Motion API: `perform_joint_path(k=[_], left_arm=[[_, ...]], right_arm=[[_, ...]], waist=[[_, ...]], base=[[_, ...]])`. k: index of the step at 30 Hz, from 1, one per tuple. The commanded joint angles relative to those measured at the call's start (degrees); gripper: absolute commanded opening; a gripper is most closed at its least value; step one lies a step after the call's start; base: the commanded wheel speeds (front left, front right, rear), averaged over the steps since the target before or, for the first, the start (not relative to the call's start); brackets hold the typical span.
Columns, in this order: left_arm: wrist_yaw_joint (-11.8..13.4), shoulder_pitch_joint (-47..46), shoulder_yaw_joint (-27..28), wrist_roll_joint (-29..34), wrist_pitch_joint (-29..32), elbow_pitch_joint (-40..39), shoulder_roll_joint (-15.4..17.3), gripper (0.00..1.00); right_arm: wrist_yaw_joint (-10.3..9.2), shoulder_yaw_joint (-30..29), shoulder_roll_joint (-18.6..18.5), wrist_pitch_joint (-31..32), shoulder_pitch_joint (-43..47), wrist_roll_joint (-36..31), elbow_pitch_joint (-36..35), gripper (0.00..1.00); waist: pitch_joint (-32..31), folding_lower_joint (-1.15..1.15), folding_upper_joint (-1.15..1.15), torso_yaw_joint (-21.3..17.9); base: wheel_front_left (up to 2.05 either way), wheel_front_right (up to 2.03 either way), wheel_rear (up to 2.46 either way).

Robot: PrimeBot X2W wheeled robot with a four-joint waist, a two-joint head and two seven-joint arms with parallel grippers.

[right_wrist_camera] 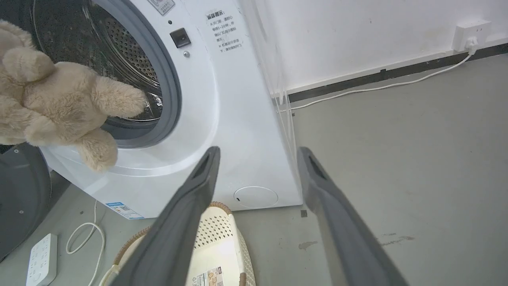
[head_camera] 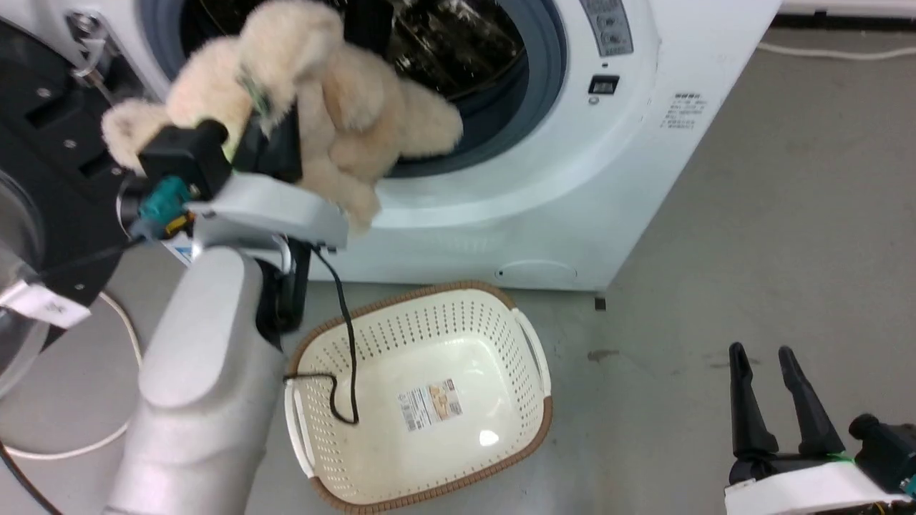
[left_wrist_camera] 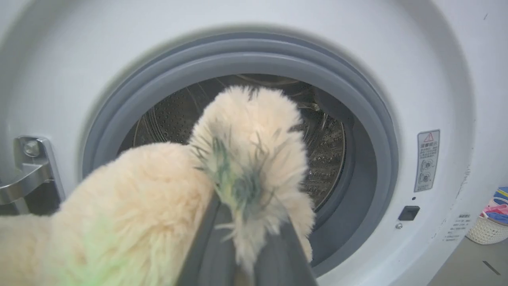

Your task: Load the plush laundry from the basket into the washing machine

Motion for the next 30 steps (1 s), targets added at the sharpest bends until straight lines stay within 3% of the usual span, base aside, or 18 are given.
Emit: perform_joint_path(k=[1, 14, 30], left_arm=[[-0.37, -1.74, 0.54, 0.23, -0.47, -0.03, 0.07, 0.0], [-1.93, -12.32, 5.25, 1.51, -0.48, 4.57, -0.45, 0.0], [-3.74, -23.36, 9.3, 5.83, -0.48, 5.12, 4.1, 0.0]], right_arm=[[-0.04, 0.0, -0.01, -0.25, -0.76, -0.35, -0.34, 1.0], [-0.04, 0.96, -0.01, -0.25, -4.39, -0.59, -1.63, 1.0], [-0.04, 3.03, -0.01, -0.25, -7.05, 1.12, -4.2, 1.0]], waist=[[1.46, 0.0, 0.0, -0.51], [9.5, 0.0, 0.0, -4.08], [20.5, 0.0, 0.0, -11.09]], base=[[0.0, 0.0, 0.0], [0.0, 0.0, 0.0], [0.0, 0.0, 0.0]])
